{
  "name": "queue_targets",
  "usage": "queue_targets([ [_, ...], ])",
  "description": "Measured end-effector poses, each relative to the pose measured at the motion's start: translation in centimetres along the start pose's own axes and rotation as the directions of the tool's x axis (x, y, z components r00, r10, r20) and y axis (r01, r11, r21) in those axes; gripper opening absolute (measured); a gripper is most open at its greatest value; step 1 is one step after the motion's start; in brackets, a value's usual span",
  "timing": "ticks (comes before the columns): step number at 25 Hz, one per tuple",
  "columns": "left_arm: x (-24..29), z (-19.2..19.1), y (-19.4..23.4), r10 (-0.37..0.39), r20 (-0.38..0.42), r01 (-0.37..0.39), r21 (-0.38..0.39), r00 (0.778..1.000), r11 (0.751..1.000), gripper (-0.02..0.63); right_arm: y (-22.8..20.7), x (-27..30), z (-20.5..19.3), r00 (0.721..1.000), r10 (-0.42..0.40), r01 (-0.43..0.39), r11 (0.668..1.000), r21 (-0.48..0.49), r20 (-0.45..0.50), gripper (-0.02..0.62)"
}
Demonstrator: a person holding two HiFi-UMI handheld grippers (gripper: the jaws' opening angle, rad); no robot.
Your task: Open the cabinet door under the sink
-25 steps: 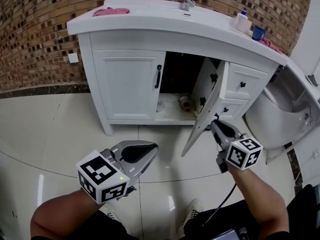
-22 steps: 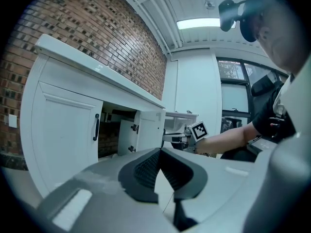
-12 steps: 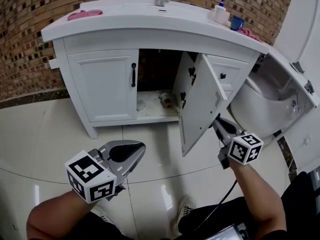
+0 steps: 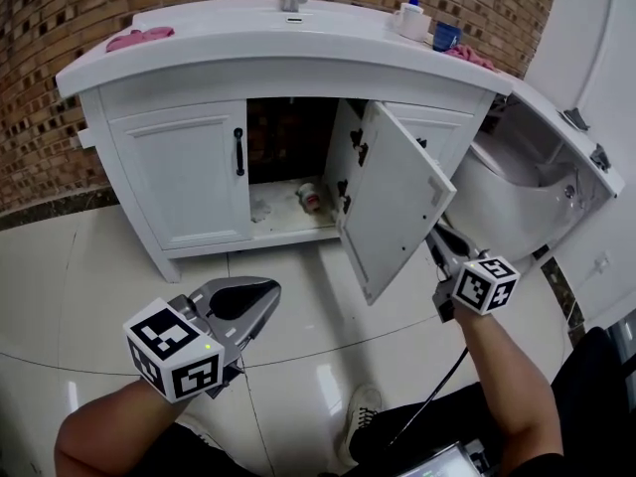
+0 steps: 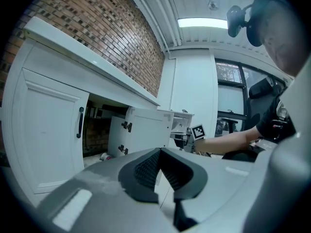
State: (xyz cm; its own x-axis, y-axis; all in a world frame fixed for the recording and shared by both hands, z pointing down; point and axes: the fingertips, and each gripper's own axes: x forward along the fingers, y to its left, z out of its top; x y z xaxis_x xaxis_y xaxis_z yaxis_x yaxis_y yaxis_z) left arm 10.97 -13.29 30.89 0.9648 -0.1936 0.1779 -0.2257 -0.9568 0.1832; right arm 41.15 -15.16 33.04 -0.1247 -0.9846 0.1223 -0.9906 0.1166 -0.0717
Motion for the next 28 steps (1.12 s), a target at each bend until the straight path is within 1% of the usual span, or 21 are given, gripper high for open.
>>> queue_targets([
  [3,-0.1,-0.3,0.4,0.006,-0.003,-0.006,0.006,1.0,1.0,0.006,0.2,-0.1,-0.1,1.0,-0.008,0.008,1.0,-0.029,-0.006,0.026],
  [10,-1.6,0.0,0.9,0.039,0.003,-0.039,0.0,0.999,0.999,0.006,-0.1,-1.6,-0.2,0.994,-0.095,0.091,0.993,-0.07,-0.056,0.029],
  [12,-2.0,0.2,1.0,0.048,0.012,-0.048,0.0,0.999,0.999,0.006,-0.4,-2.1,-0.5,0.988,-0.128,0.123,0.991,-0.06,-0.087,0.029],
  [14,-2.4,0.3,1.0,0.055,0.019,-0.055,0.003,0.998,0.998,0.006,-0.4,-2.6,-0.9,0.981,-0.15,0.148,0.989,-0.029,-0.124,0.029],
  [16,-2.9,0.3,1.0,0.063,0.021,-0.064,0.007,0.998,0.998,0.006,0.8,-3.1,-1.2,0.978,-0.139,0.141,0.99,0.007,-0.153,0.029],
  [17,-3.2,0.2,1.1,0.068,0.021,-0.068,0.01,0.997,0.998,0.006,1.9,-3.1,-1.2,0.98,-0.115,0.121,0.992,0.023,-0.163,0.028],
  [19,-3.8,0.1,1.3,0.08,0.022,-0.08,0.013,0.997,0.997,0.006,4.9,-2.9,-1.1,0.984,-0.045,0.053,0.998,0.04,-0.174,0.027],
  [21,-4.5,0.1,1.5,0.099,0.026,-0.099,0.008,0.995,0.995,0.006,8.5,-2.5,-0.5,0.984,0.038,-0.033,0.999,0.033,-0.173,0.021],
  [23,-5.2,0.2,1.5,0.112,0.035,-0.112,0.004,0.993,0.994,0.006,12.2,-2.3,0.6,0.979,0.127,-0.127,0.992,0.013,-0.16,0.011],
  [25,-5.8,0.5,1.3,0.118,0.047,-0.119,0.01,0.992,0.993,0.006,16.1,-2.4,1.9,0.965,0.221,-0.225,0.974,-0.011,-0.141,0.009],
  [28,-6.9,1.0,0.5,0.121,0.067,-0.123,0.02,0.99,0.992,0.006,21.6,-3.0,3.5,0.93,0.347,-0.356,0.932,-0.062,-0.123,0.008],
])
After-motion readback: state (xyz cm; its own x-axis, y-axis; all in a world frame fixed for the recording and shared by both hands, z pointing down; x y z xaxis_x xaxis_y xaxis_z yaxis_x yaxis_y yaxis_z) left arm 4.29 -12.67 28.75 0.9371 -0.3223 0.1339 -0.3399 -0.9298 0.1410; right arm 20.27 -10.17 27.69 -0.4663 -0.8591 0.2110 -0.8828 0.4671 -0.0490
